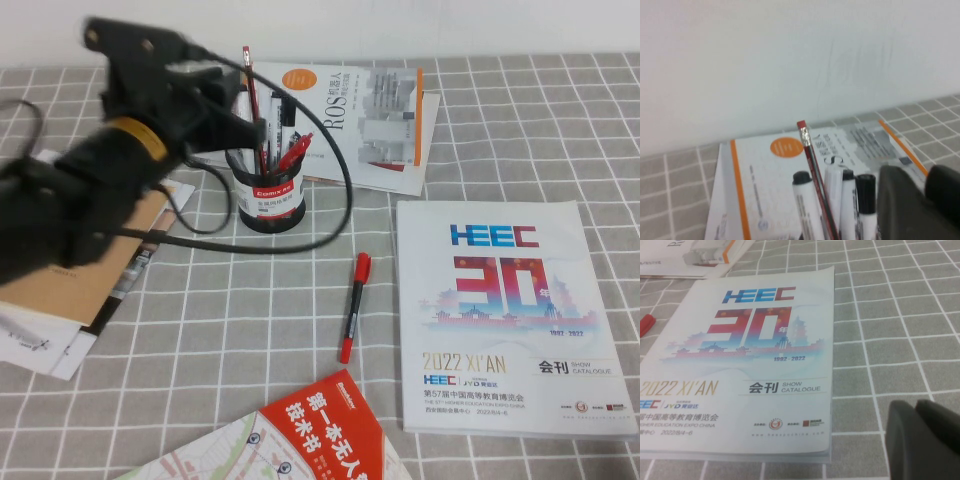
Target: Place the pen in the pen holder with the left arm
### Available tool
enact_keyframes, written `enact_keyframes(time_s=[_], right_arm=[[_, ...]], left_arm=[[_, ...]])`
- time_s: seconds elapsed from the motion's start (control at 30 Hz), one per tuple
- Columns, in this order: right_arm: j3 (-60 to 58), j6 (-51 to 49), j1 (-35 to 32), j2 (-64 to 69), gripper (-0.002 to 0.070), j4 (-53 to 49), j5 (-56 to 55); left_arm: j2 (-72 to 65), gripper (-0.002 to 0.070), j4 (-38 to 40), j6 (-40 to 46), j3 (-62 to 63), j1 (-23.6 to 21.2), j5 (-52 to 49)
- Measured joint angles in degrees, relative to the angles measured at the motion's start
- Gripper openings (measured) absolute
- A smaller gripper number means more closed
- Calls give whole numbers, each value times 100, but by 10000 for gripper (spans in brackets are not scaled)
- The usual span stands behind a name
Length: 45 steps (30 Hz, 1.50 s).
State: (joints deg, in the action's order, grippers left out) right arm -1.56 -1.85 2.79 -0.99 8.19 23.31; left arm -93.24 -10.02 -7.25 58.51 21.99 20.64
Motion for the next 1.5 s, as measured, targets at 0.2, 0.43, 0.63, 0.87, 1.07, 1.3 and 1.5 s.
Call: enact_keyframes(time_s=[0.2,0.43,0.63,0.87,1.07,1.3,1.5], right_arm=[[0,0,0,0,-13,0,0],[0,0,0,0,-13,0,0],[0,0,0,0,-13,0,0],[0,0,0,0,-13,0,0],[0,0,0,0,-13,0,0],[0,0,0,0,-12,0,0],[0,0,0,0,-12,0,0]], left_arm=[[1154,8,-101,-222,-370,0,-1111],[2810,0,-106,-627,-1821,0,-1064],[3982,0,-111,-1419,-3098,0,-926],[4565,0,-111,-1638,-4001,0,-970],[4584,0,-111,-1565,-4148,0,-1372],[4926,0,-97,-1242,-4510,0,-576],[6330,0,763,-198,-5286,-69,-246]])
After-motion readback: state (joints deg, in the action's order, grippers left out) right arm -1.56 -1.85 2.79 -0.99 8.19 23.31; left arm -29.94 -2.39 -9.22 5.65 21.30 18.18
